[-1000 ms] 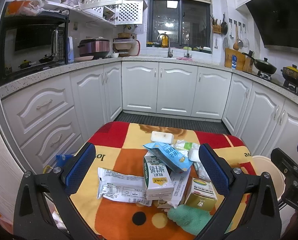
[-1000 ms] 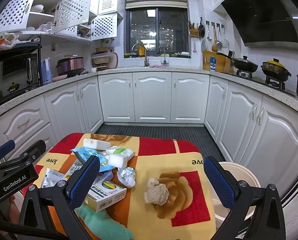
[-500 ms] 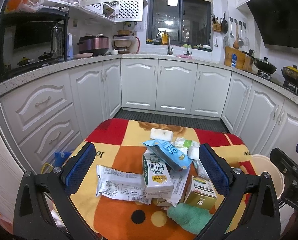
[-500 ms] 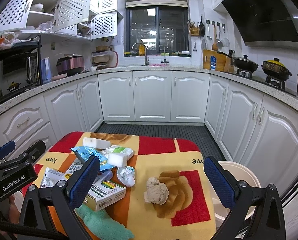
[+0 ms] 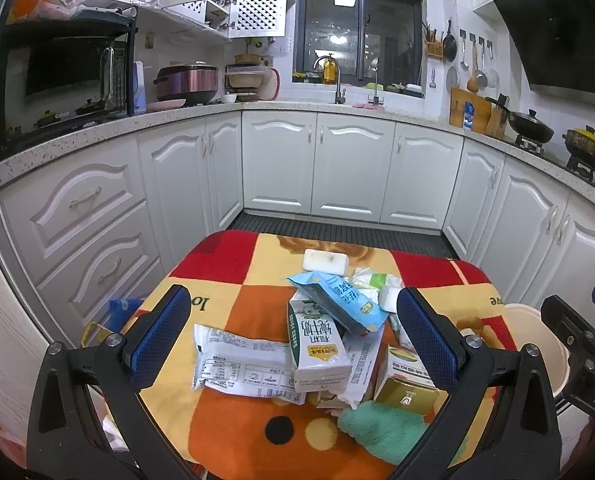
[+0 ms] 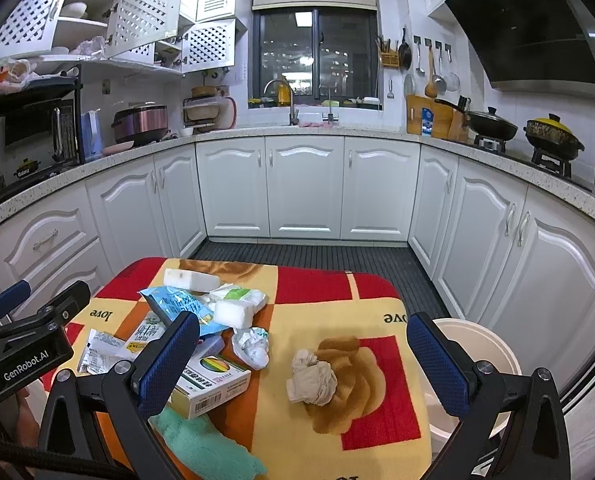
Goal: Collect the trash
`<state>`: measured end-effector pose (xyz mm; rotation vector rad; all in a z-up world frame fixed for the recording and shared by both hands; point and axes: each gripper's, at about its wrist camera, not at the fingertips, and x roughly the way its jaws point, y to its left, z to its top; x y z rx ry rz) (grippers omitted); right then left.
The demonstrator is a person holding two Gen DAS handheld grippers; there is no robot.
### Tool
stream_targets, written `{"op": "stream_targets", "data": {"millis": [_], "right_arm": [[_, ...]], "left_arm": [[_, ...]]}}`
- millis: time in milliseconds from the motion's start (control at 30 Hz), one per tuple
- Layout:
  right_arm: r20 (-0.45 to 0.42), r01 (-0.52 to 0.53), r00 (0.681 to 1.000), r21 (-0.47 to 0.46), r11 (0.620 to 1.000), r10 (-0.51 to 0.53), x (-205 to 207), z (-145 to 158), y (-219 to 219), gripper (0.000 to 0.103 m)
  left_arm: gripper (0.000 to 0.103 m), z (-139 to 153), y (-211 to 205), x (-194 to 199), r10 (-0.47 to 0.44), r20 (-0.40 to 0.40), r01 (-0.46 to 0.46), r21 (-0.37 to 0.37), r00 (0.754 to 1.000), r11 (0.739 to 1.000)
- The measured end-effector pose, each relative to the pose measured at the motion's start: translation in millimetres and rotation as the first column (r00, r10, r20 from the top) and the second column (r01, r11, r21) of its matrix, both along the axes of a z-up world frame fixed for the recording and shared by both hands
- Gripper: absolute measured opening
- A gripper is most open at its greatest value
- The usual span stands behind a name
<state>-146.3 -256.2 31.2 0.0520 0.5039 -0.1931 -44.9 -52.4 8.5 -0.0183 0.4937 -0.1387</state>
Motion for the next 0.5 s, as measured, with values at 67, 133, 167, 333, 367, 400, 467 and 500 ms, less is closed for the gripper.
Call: {"op": "stream_targets", "data": {"millis": [67, 133, 167, 333, 367, 400, 467, 500], "right_arm": [[-0.010, -0.003, 1.000, 0.002, 1.000, 0.003, 1.4, -1.1, -1.0, 0.103], [-0.028, -0.008, 1.000, 0.010, 1.000, 0.009, 3.0, -2.8, -3.6, 0.103], [-0.039, -0.011, 0.999, 0.013, 1.000, 0.011, 4.3, -3.7, -4.6, 0.103], [-0.125, -0.012, 0.992, 0.044, 0.999, 0.017, 14.0, -13.0, -16.3, 0.103], [-0.146, -0.016, 0.989, 0.062, 0.998, 0.025, 16.5, -16.4, -19.8, 0.103], [-0.161, -0.020, 0.986, 0.078, 0.997, 0.032, 18.2, -18.9, -22.2, 0.103], [-0.195, -0.021, 0.980, 0.104, 0.994, 0.041, 22.5, -26.1, -26.9, 0.103], [-0.214, -0.022, 0.976, 0.110, 0.994, 0.046, 24.8, -29.6, -27.8, 0.103]], "left_arm": [[0.102, -0.6, 3.2, 2.5, -0.008, -0.009, 0.008, 0.002, 1.000, 1.000], [0.102, -0.5, 9.0, 6.2, -0.017, -0.019, 0.017, 0.013, 1.000, 1.000], [0.102, -0.2, 12.6, 9.2, -0.018, -0.029, 0.018, 0.019, 0.999, 1.000], [0.102, -6.8, 41.1, 26.7, -0.021, -0.103, 0.023, 0.023, 0.994, 0.999], [0.102, -9.8, 46.8, 30.1, -0.016, -0.120, 0.020, 0.028, 0.993, 0.999], [0.102, -12.3, 51.3, 33.1, -0.013, -0.134, 0.017, 0.030, 0.991, 0.999], [0.102, -19.4, 59.9, 37.7, -0.012, -0.164, 0.018, 0.034, 0.986, 0.999], [0.102, -23.2, 63.7, 40.3, -0.011, -0.182, 0.018, 0.034, 0.983, 0.999]]}}
